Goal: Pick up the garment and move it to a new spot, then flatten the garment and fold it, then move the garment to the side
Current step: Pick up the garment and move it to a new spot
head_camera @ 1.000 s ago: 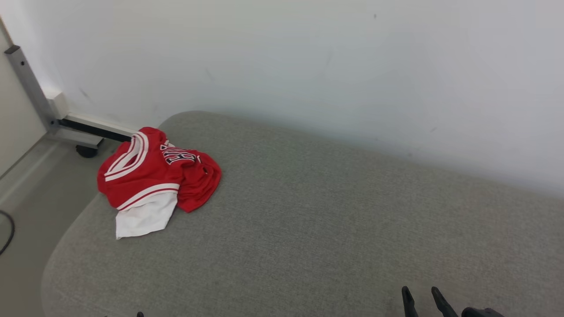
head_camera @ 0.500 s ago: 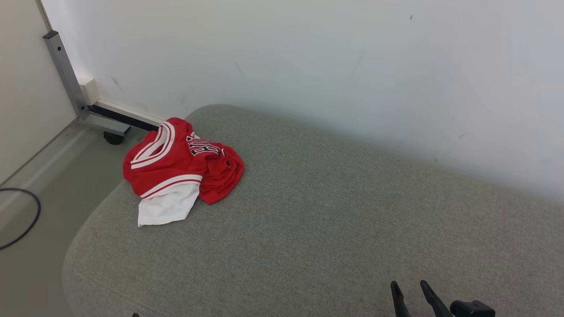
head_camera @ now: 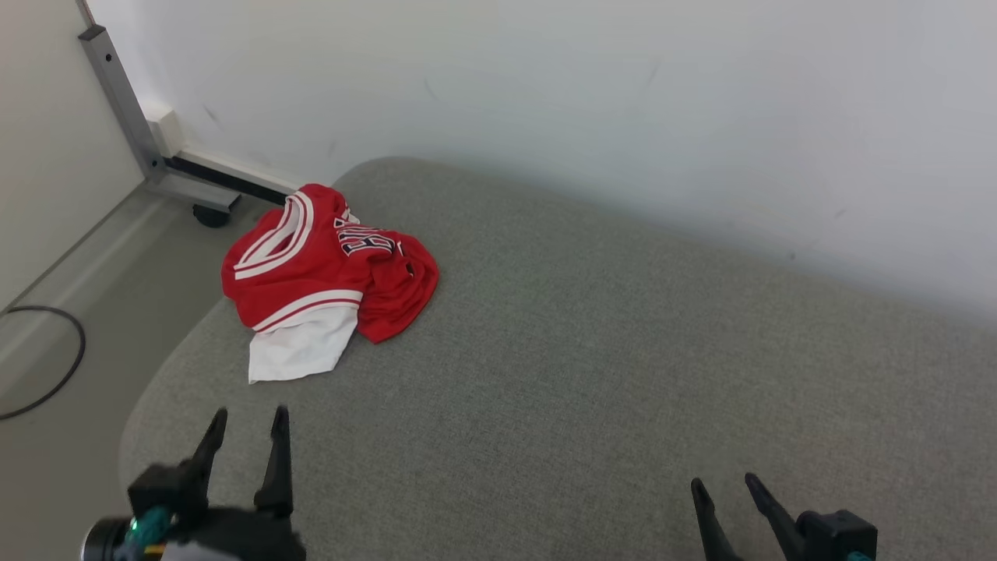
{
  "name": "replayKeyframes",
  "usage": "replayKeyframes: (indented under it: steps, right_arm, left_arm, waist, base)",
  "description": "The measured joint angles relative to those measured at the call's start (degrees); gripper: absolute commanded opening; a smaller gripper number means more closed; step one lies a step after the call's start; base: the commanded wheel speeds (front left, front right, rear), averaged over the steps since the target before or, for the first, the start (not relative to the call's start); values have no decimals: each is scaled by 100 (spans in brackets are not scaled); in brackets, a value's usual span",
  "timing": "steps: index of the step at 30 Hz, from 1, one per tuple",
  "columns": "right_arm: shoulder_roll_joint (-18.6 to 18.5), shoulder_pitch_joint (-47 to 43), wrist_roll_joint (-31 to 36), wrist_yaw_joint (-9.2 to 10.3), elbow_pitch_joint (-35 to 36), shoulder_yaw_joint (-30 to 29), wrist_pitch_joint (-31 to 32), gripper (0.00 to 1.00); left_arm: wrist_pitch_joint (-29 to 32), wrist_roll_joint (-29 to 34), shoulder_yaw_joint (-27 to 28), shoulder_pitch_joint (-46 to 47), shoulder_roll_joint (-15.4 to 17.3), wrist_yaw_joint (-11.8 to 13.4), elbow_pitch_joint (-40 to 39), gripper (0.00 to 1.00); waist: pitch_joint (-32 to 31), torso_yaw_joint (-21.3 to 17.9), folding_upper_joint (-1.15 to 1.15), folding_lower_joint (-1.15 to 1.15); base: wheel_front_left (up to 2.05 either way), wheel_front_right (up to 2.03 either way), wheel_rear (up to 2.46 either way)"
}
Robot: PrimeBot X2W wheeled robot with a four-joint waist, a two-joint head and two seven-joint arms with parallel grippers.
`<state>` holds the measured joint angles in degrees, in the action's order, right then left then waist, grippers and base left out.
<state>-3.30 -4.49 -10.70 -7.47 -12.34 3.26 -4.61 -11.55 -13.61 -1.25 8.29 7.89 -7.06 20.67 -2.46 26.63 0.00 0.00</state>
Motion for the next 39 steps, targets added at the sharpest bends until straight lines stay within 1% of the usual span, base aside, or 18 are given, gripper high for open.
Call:
replayKeyframes:
  steps: [2,3,7,12,16,18,23,25,28,31,33,34,35,36,39]
  right_arm:
    - [-97,69,76,0,218,31,142,100]
    - [-97,69,76,0,218,31,142,100]
    - [-330,232,167,0,756,107,430,100]
    - [-679,293,305,0,1502,149,809,100]
    - [-900,211,402,0,2154,69,1032,100]
    - [-983,146,433,0,2472,22,1118,100]
    - [-1059,-29,477,0,3097,-67,1274,100]
    - [-1054,-73,486,0,3241,-78,1322,100]
    - [-1037,-119,519,0,3374,-56,1341,100]
    - [-1013,-136,519,0,3399,-29,1318,100]
    - [-983,-135,520,0,3414,-12,1298,100]
    - [-970,-133,520,0,3409,-3,1277,100]
    - [-959,-129,521,-1,3393,10,1265,100]
    - [-956,-114,521,-3,3375,32,1248,100]
    - [-931,-1,516,-10,3253,137,1165,100]
  left_arm:
    - [45,-119,-99,591,-56,-4,385,100]
    - [45,-119,-99,591,-56,-4,385,100]
    - [98,-352,-171,1734,-43,-9,1156,100]
    - [202,-564,-51,2941,115,-9,2094,100]
    - [471,-770,47,3716,165,-3,2747,100]
    - [651,-782,78,4038,257,10,3056,100]
    - [1065,-943,219,4609,338,355,3685,100]
    - [1111,-1006,331,4776,358,547,3836,100]
    - [1255,-1149,500,4999,420,748,4057,100]
    - [1428,-1310,626,5105,503,888,4269,100]
    - [1494,-1333,665,5183,594,922,4354,100]
    - [1493,-1340,667,5216,650,955,4366,60]
    - [1477,-1322,646,5226,694,968,4381,13]
    - [1418,-1311,637,5233,728,984,4386,0]
    - [1411,-1311,609,5293,808,951,4415,0]
  waist:
    - [142,-1,0,1]
    - [142,-1,0,1]
    - [500,-49,0,1]
    - [1084,-200,1,2]
    - [1647,-408,1,3]
    - [1938,-529,1,3]
    - [2597,-817,2,3]
    - [2823,-931,2,3]
    - [3115,-1101,2,2]
    - [3339,-1283,2,2]
    - [3442,-1411,1,1]
    - [3485,-1467,1,0]
    - [3521,-1521,0,-1]
    - [3550,-1572,0,-1]
    - [3562,-1688,0,0]
  base:
    - [0,0,0]
    - [0,0,0]
    - [0,0,0]
    - [0,0,0]
    - [0,0,0]
    - [0,0,0]
    - [0,0,0]
    - [0,0,0]
    - [0,0,0]
    - [0,0,0]
    - [0,0,0]
    - [0,0,0]
    - [0,0,0]
    - [0,0,0]
    - [0,0,0]
